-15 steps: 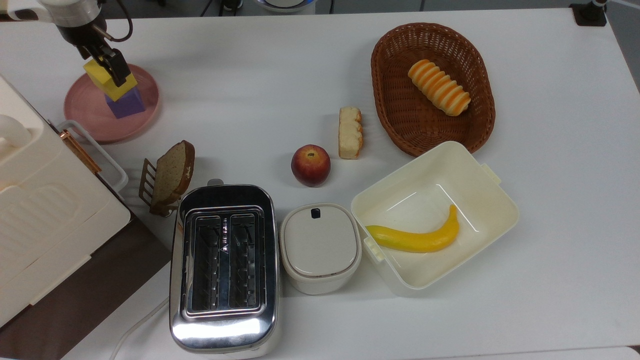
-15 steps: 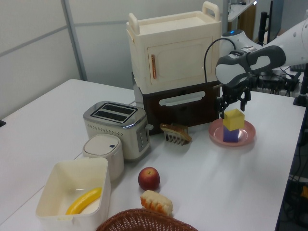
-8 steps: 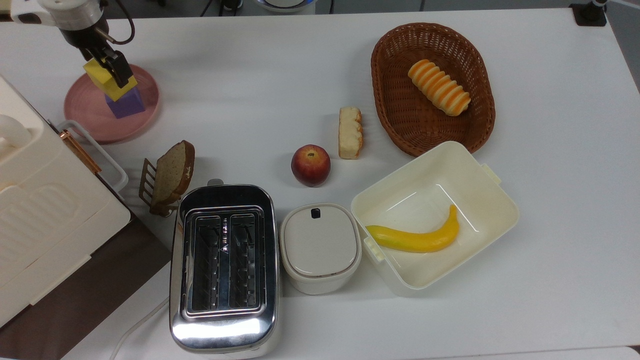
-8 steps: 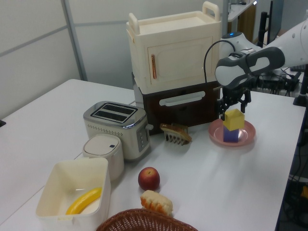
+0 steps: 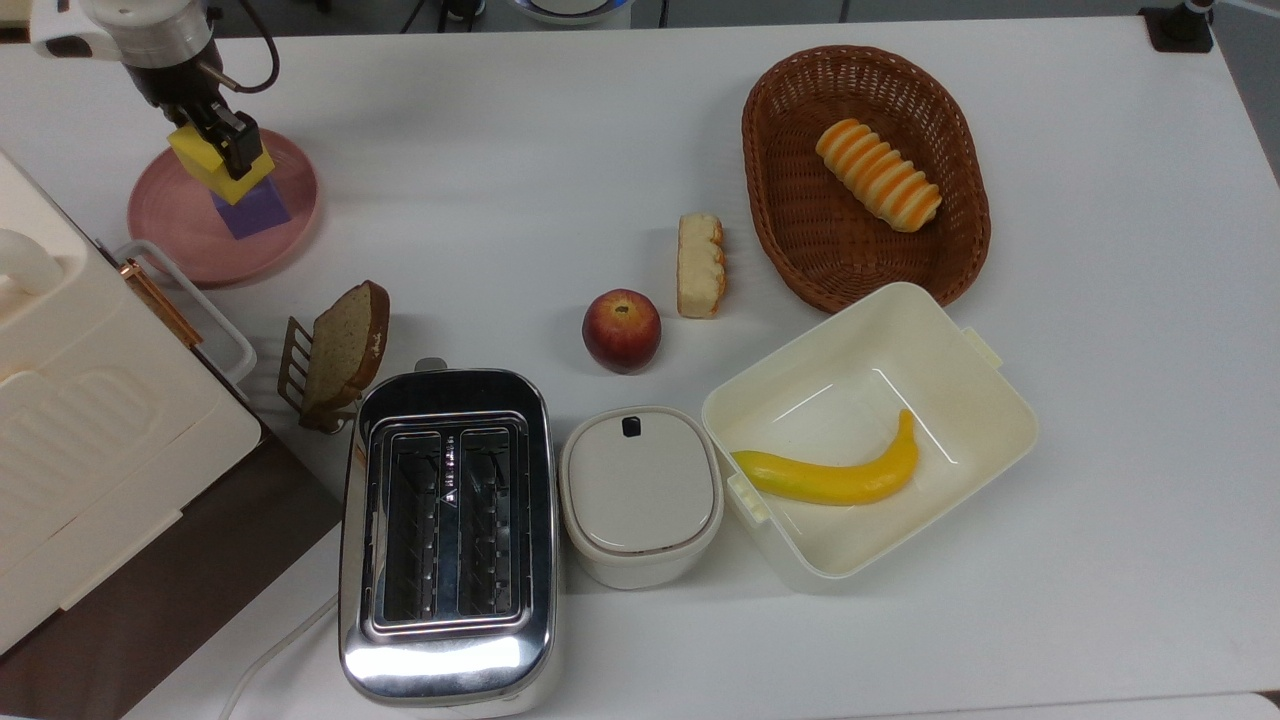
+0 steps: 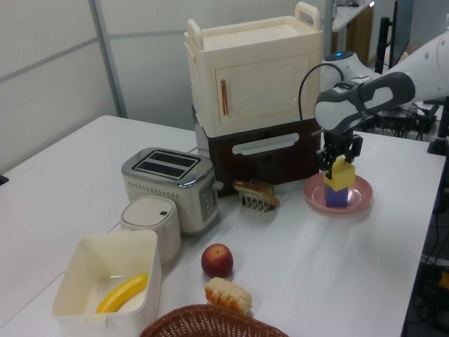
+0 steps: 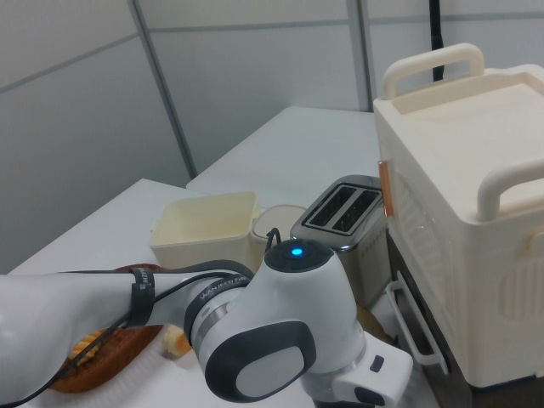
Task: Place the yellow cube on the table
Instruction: 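Lower the gripper and close it around the yellow cube, then lift the yellow cube off the purple cube and carry it toward the apple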
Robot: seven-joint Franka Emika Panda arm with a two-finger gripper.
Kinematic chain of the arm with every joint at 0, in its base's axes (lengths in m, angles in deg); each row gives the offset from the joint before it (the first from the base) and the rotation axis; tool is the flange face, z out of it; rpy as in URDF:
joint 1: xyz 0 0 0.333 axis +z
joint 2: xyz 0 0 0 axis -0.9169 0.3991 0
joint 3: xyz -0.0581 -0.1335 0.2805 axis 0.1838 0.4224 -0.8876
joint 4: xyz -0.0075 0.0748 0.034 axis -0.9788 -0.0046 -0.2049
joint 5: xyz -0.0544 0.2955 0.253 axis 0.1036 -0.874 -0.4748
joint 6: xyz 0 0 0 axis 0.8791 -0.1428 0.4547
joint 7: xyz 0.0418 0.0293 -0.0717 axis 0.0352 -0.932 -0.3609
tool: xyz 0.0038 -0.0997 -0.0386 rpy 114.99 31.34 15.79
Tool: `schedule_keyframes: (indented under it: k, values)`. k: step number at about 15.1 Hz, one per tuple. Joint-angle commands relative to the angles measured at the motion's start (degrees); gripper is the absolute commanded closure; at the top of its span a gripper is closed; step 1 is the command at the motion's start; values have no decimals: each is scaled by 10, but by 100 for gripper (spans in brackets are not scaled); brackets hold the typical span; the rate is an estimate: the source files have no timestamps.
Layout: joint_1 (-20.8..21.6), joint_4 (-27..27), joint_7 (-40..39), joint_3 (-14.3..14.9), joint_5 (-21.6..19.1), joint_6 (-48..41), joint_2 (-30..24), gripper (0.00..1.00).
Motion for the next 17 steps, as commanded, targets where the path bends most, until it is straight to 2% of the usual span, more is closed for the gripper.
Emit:
schedule_keyframes:
  k: [1,5,7,9,11,13,15,17]
  values:
    - [1,19,-11,3,4,17,-14,72]
    - [18,13,8,-2,-14,7,-54,72]
    - [39,-7,29,-10,-38,-16,-61,72]
    - [52,-42,73,-50,-43,-49,-60,72]
    - [52,-49,111,-102,-44,-49,-58,70]
    - [68,-51,123,-135,-44,-51,-57,70]
    - [108,-50,124,-135,-44,-55,-55,70]
    - [130,-49,120,-135,-44,-75,-54,70]
